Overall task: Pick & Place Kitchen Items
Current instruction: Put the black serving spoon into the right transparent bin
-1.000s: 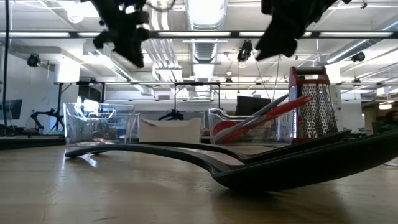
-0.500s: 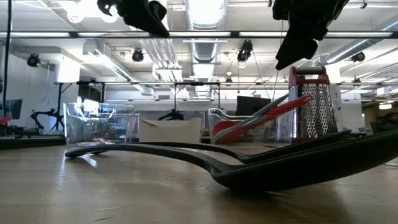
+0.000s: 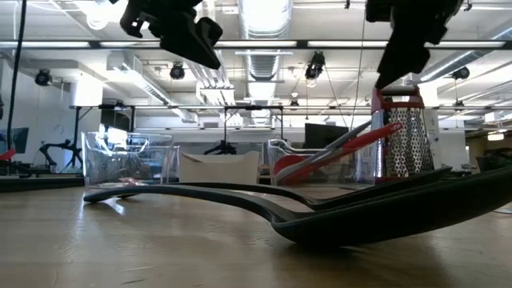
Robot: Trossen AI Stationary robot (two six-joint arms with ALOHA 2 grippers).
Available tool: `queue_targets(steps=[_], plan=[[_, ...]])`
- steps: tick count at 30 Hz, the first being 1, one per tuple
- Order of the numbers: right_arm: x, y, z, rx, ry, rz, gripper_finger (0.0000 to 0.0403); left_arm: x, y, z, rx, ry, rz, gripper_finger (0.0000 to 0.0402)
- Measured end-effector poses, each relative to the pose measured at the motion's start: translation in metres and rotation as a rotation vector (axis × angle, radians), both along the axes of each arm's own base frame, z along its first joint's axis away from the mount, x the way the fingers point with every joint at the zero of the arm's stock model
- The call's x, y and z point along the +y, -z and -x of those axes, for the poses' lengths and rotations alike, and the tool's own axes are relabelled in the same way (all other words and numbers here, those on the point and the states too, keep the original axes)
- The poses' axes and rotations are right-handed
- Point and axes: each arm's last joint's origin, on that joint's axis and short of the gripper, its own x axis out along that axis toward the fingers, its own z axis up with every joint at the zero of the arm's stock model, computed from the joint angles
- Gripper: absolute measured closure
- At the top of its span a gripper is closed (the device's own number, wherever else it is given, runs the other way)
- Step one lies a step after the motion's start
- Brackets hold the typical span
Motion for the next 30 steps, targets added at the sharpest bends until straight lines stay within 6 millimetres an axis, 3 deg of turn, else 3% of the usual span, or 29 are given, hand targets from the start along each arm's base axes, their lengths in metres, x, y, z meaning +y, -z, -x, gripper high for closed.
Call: queue_targets(steps=[15,26,30], plan=[[0.069,0.008,0.026,0.038,0.038,-0.157,0.0187,0.000,0.016,-0.001,-0.008,-0.007,0.004,0.0362],[0.101,0.029,0.022,0.104,-0.011,-0.130,0.0255,-0.003,0.015,-0.002,-0.020,-0.067,0.095,0.0362],[0.103,0.026,0.019,0.144,-0.042,-0.077,0.0278,-0.006,0.020,-0.004,-0.026,-0.052,0.151,0.0362]])
